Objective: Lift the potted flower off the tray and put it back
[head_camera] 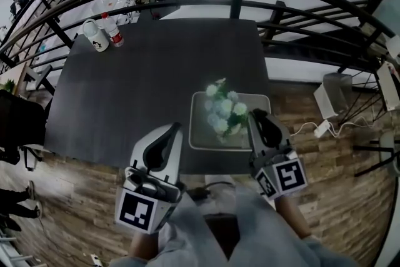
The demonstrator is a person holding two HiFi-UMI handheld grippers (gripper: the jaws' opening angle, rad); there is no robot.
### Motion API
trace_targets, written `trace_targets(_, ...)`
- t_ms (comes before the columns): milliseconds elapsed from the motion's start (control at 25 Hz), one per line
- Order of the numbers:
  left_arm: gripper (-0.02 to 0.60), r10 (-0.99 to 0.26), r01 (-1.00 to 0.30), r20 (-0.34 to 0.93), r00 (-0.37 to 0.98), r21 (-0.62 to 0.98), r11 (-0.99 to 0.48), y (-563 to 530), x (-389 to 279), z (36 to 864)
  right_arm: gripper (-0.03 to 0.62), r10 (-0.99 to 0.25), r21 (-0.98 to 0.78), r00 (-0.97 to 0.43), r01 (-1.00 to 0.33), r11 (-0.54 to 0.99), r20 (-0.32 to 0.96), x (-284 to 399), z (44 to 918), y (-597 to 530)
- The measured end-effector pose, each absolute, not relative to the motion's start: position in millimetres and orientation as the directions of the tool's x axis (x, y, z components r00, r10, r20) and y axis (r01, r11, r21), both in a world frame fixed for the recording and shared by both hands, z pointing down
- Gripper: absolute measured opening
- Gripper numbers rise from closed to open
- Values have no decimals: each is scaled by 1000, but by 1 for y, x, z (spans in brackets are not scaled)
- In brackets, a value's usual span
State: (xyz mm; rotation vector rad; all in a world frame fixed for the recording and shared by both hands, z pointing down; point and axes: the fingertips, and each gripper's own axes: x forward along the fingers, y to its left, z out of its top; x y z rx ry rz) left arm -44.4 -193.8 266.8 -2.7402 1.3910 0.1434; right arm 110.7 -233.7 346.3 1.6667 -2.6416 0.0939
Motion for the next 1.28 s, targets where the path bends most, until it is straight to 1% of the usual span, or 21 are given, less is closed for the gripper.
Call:
trace_targets(40,-2,-800,-807,-116,588,-16,-591,-193,-44,265,42,-901,-44,-432,-902,430,31,111,341,-233)
trace_targets(80,-2,-798,-805,-119,591,-17,-593,-193,-43,263,14,-902,-47,-431,-902,430,14,112,336,-233)
trace_targets(200,-2,-793,-801,-128,596,-23,-599,-193,-42,260,0,-905,-41,-425,-904,425,-8,112,328,-232)
trace_targets(400,-2,-788,-798,-140,599,-26,-602,-192,-41,259,0,-901,28,-434,-901,434,9,108,325,-226)
trace_targets(520,-2,-788,-797,-142,600,-22,-603,-193,-41,258,0,-899,25,-438,-899,438,-10,108,318,-224)
trace_targets(1280,-2,-797,-808,-150,584,-17,-589,-187,-50,256,-2,-902,33,-432,-901,432,-3,107,310,-219)
